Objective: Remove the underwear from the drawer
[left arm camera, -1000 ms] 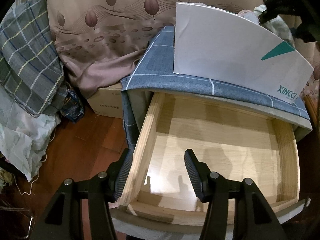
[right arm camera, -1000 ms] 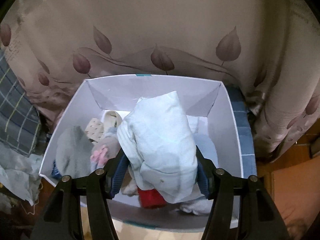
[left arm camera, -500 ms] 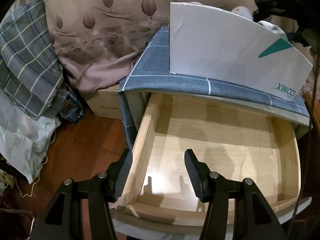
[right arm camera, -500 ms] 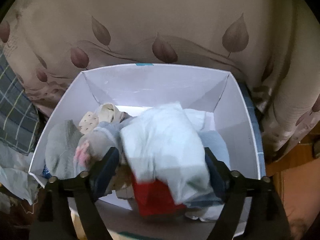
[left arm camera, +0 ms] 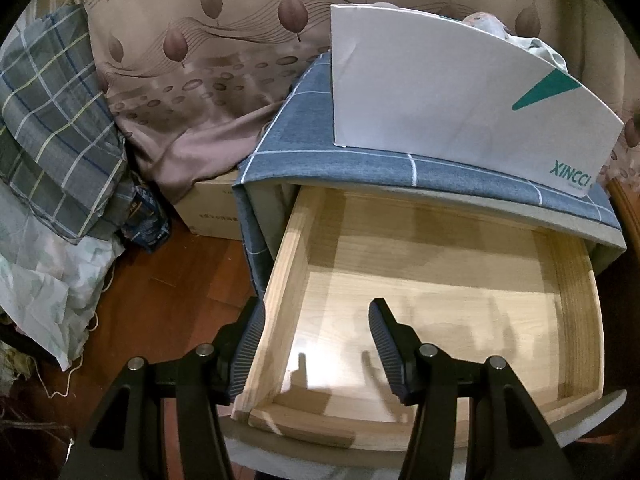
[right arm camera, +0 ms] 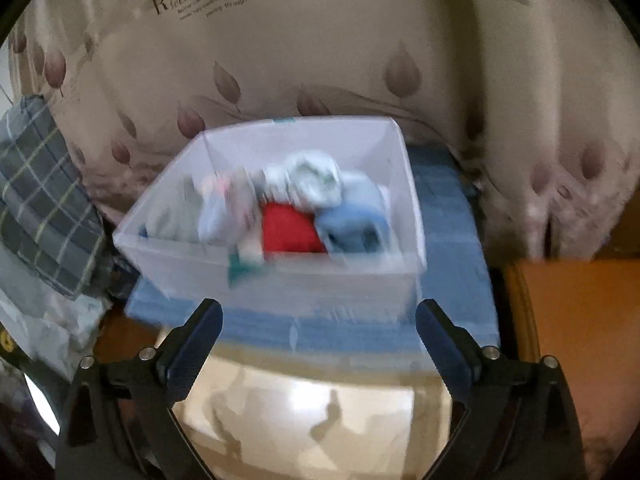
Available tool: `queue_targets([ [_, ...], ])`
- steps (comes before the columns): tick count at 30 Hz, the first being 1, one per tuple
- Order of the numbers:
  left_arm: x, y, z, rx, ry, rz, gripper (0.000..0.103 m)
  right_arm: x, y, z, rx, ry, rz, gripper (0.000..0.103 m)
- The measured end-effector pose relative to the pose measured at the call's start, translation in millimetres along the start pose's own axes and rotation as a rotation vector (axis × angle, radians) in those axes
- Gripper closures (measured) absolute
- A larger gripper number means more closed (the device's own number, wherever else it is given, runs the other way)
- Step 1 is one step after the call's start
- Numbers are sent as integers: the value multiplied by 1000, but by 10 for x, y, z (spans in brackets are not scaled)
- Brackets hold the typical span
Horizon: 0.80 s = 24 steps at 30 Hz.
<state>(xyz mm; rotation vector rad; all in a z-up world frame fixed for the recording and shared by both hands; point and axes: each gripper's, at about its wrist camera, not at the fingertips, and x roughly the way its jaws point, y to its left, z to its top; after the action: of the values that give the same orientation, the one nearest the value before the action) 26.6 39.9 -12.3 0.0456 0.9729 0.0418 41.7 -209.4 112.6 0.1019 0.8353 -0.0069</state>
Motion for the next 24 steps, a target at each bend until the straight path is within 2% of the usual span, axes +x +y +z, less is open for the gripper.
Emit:
queue_targets([
  [2,-12,-10,-8,6,-3,-2,48,-18,-33,-333,-5,14,-29,4],
  [5,-43,-31,-28,17,-12,-6,48,25,-85,-754,14,53,-27,4],
  [9,-110,-87,-62,45,-31,3,48,162,-160,-1128,36,113,-39,4],
  [14,-153,-126,-112,60,-30,-6,48,228,-186,-1298,32,142,-29,4],
  [17,-171,-154,-136,68,-30,-10,48,217,-154,-1289,21,132,-11,4],
  [24,-151,-164,-142,78,-22,-8,48,264,-143,-1316,15,144,-29,4],
])
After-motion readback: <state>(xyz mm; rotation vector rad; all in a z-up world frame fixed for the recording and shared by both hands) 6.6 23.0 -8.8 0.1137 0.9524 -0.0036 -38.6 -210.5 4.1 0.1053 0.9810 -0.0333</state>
